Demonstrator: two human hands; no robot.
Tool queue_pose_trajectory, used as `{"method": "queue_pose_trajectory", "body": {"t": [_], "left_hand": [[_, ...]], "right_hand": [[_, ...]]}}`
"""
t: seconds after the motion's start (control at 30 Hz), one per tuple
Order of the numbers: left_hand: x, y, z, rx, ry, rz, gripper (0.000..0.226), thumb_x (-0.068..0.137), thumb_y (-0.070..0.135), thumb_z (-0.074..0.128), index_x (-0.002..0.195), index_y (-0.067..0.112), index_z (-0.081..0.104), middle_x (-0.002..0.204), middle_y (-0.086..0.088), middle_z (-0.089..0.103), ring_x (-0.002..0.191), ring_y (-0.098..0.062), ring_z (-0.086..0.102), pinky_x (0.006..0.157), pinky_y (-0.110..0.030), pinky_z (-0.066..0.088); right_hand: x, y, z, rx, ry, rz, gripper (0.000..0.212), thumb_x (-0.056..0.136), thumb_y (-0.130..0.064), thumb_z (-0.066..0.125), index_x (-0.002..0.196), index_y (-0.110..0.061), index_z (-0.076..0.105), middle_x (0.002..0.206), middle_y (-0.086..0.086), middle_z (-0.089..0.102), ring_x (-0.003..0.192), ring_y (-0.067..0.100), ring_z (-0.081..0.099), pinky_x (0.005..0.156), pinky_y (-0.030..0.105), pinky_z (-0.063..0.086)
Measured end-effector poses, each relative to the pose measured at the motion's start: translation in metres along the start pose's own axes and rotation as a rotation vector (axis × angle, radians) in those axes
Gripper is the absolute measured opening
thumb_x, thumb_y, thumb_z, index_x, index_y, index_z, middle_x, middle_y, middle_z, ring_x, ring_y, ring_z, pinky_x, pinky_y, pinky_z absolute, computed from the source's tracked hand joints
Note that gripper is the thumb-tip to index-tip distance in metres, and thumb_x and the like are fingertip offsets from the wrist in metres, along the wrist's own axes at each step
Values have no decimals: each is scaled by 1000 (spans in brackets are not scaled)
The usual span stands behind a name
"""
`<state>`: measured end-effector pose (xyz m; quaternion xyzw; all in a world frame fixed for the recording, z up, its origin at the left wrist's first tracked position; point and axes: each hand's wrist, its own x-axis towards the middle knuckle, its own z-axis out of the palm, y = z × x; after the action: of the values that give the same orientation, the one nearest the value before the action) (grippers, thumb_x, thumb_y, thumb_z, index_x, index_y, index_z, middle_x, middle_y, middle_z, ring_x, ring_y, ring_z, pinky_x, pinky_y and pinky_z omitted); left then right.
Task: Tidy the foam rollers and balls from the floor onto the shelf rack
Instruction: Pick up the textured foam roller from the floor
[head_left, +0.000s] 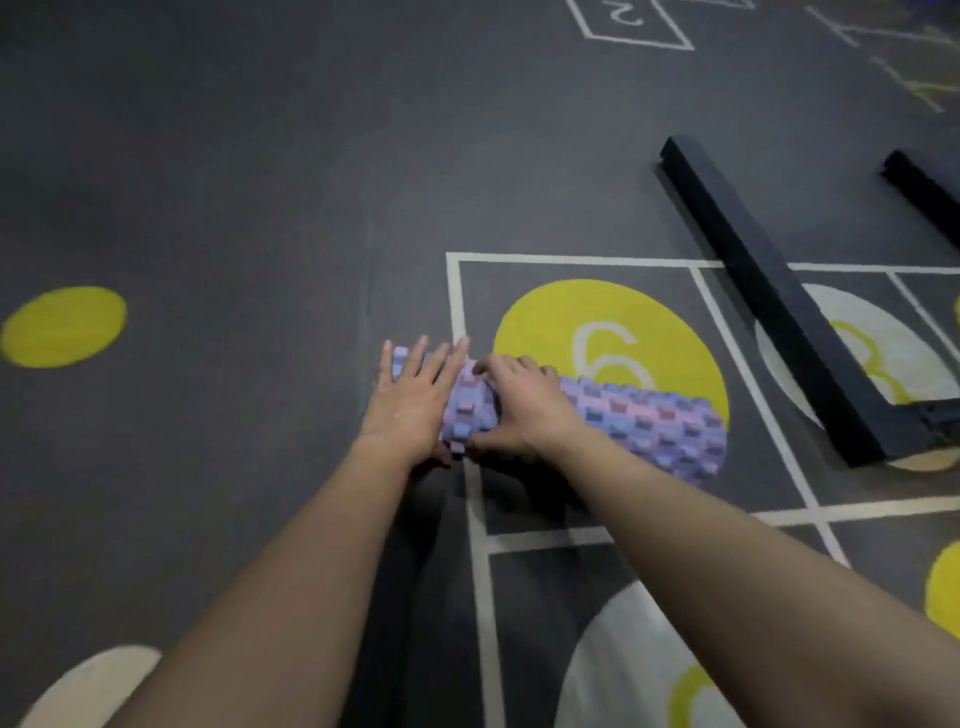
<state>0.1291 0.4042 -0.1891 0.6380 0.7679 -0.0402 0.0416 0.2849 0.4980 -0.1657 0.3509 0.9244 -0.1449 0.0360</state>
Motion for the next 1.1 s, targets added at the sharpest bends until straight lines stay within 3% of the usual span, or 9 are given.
{"method": "queue_pose_trajectory", "body": {"t": [0.13, 0.23, 0.43, 0.57, 0.63, 0.77, 0.93, 1.03, 1.1], "left_hand": [[-28, -48, -13, -93, -13, -22, 101, 72, 62, 76, 155, 33, 26, 154, 9, 40, 137, -25, 40, 109, -45, 34], [-59, -78, -12, -164, 4, -136, 96, 68, 61, 80, 147, 33, 34, 146, 11, 45, 127, -25, 42, 95, -42, 40], [-169, -206, 2, -234, 127, -670, 93, 65, 44, 86, 144, 36, 38, 142, 17, 45, 132, -26, 37, 119, -69, 13], [-231, -252, 32, -283, 247, -1173, 83, 53, 38, 90, 126, 29, 53, 119, 6, 56, 108, -31, 45, 97, -62, 44], [-234, -257, 30, -490, 284, -1383, 79, 48, 46, 92, 115, 25, 56, 112, 1, 57, 103, -32, 49, 84, -50, 48], [-224, -273, -2, -1169, 388, -1701, 66, 81, 46, 75, 131, 14, 46, 136, -8, 42, 125, -34, 38, 85, -45, 44], [-198, -298, 22, -1116, 488, -1675, 28, 103, 26, 50, 129, 16, 52, 140, -7, 43, 134, -34, 35, 91, -50, 48], [-178, -320, 36, -992, 518, -1657, 27, 95, 44, 62, 116, 30, 53, 126, 1, 50, 121, -31, 46, 85, -47, 52], [-175, -345, 33, -1015, 642, -1653, 35, 88, 36, 69, 119, 31, 55, 125, 1, 48, 119, -31, 45, 87, -45, 46]], "right_hand": [[12, -32, 4, -56, -100, 40, 129, 62, -70, 82, 162, -22, 16, 166, 4, 24, 143, 32, 31, 113, 46, 29], [24, -75, 2, -129, -128, 43, 140, 59, -74, 81, 164, -24, 3, 169, 13, 12, 149, 35, 23, 118, 48, 23], [41, -243, 29, 86, 112, -55, 97, 86, -52, 70, 161, -18, 19, 169, 15, 8, 150, 38, 22, 118, 50, 23], [69, -342, 41, 232, -122, 26, 91, 94, -54, 62, 160, -14, 14, 165, 22, 18, 146, 43, 31, 115, 51, 29], [82, -389, 37, 269, -292, -7, 82, 98, -57, 54, 158, -11, 22, 156, 25, 39, 141, 41, 42, 113, 44, 35], [102, -456, 40, 192, -405, -51, 74, 103, -57, 43, 154, -4, 32, 153, 22, 46, 141, 36, 44, 110, 36, 36], [139, -519, 49, 444, -376, 46, 88, 94, -72, 42, 153, -6, 38, 151, 20, 48, 132, 37, 51, 111, 45, 42], [172, -538, 59, 639, -337, 173, 120, 70, -88, 58, 156, -9, 32, 152, 14, 47, 133, 36, 52, 112, 47, 43], [190, -547, 62, 715, -266, 130, 120, 64, -91, 61, 152, -11, 40, 144, 12, 55, 125, 36, 59, 108, 48, 47]]}}
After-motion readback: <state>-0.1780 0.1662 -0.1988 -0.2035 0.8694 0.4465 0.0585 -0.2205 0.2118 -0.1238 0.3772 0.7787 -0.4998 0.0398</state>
